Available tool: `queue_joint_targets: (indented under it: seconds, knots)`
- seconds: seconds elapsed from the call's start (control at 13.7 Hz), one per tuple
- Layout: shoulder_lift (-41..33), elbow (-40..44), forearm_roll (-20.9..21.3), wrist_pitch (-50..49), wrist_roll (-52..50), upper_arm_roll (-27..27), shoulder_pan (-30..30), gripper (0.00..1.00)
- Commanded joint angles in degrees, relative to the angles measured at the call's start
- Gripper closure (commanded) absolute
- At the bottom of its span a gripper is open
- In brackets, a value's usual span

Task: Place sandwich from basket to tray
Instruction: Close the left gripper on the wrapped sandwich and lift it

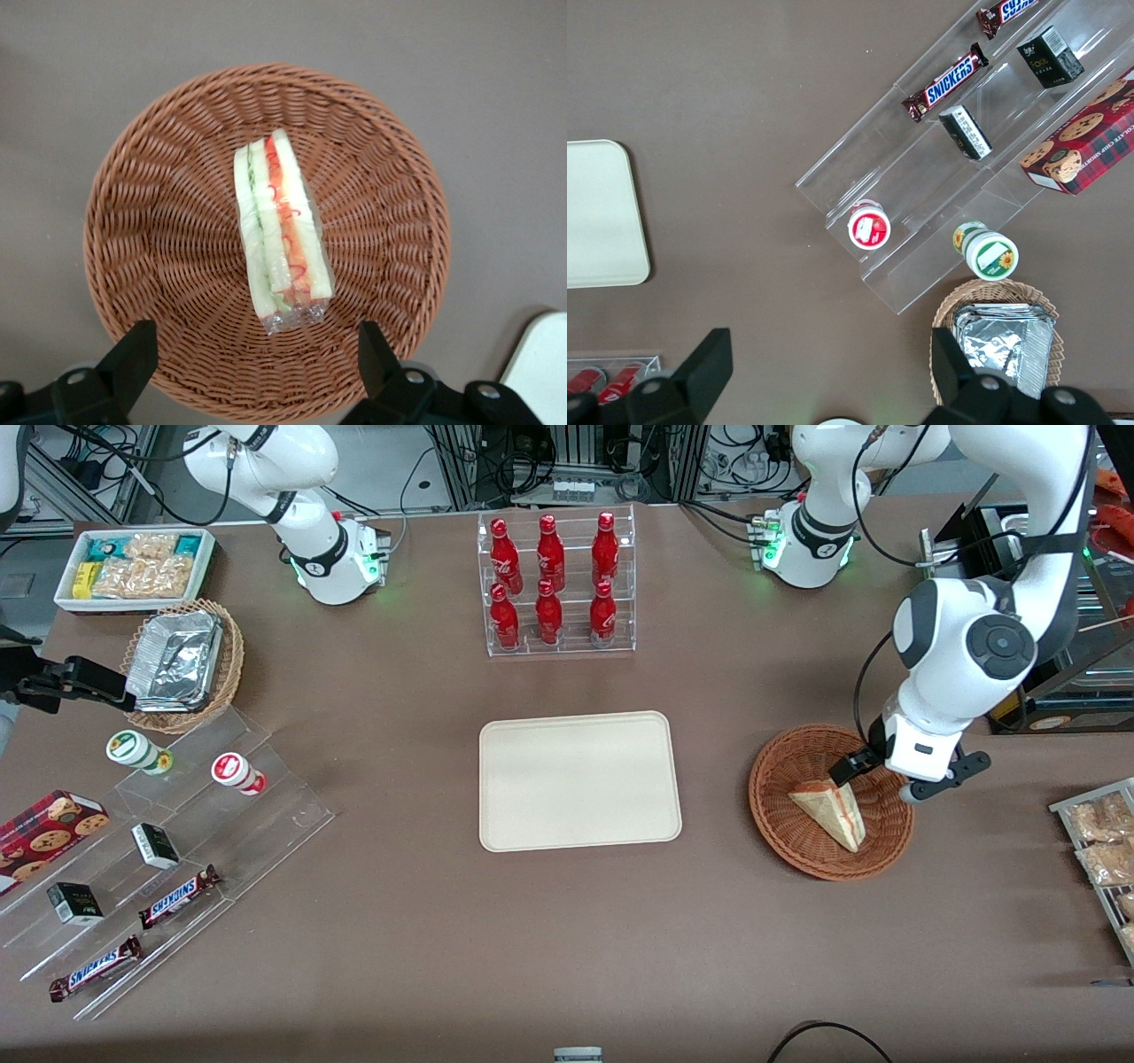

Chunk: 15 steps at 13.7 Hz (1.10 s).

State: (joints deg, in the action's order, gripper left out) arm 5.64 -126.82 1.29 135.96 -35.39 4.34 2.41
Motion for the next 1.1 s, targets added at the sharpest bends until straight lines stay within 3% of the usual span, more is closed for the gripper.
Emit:
queue_joint_targets:
  seconds: [0.0,1.02]
  knots:
    - [0.95,-1.24,0.99,4.82,-6.52,0.06,0.31,0.0]
    - [9.56,-1.41,1.26,14.15,-9.87,-0.47,1.19,0.0]
